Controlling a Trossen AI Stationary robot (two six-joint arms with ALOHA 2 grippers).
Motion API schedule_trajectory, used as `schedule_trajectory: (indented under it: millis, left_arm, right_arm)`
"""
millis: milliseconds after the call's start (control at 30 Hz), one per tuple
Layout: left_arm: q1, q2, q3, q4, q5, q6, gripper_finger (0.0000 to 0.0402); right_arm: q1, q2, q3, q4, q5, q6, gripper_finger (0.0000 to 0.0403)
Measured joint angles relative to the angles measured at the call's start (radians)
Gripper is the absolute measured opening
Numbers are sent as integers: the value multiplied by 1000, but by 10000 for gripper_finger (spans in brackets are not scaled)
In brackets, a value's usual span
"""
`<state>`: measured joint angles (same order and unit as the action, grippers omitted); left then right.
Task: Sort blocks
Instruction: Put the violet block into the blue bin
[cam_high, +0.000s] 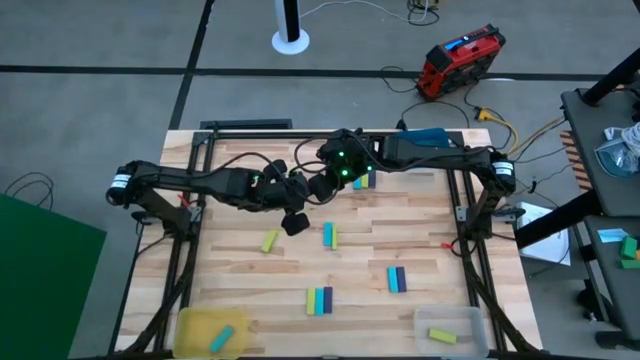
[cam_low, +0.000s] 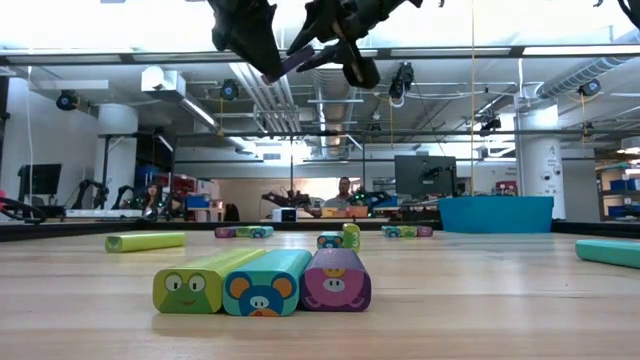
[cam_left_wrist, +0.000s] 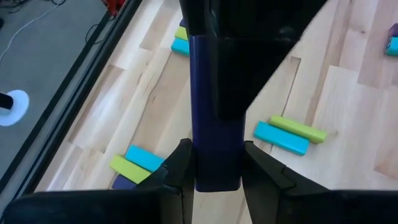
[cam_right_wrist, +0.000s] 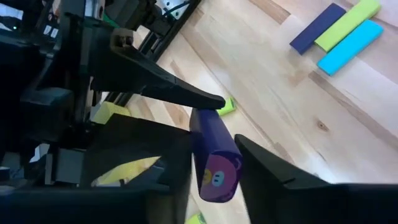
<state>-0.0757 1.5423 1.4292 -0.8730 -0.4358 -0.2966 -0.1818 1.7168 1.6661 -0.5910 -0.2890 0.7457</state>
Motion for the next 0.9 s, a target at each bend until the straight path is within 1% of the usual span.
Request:
schedule_trajectory:
  millis: [100, 300, 333, 467, 600, 733, 800, 900]
  left_arm:
    - [0, 2, 0, 1, -4, -3, 85]
    - [0, 2, 0, 2, 2, -34, 108]
    - [0, 2, 0, 1, 5, -46, 114]
    - [0, -1, 0, -51, 5, -92, 138]
    - [0, -2, 0, -121, 3, -142, 153]
    - [0, -2, 0, -181, 2, -200, 157]
    - [0, -2, 0, -203, 2, -225, 157]
    - [0, -2, 0, -209, 2, -245, 157]
  right_arm:
    - [0, 0, 0, 2, 0, 1, 53]
    - [-9, 0, 1, -11, -2, -36, 52]
    - [-16, 0, 1, -30, -2, -50, 52]
    - [-75, -3, 1, -202, 11, -105, 52]
    - [-163, -12, 1, -439, 108, -204, 52]
    - [-283, -25, 1, -658, 257, -275, 52]
    - [-351, -42, 0, -726, 334, -292, 52]
    - [-461, -52, 0, -774, 405, -317, 52]
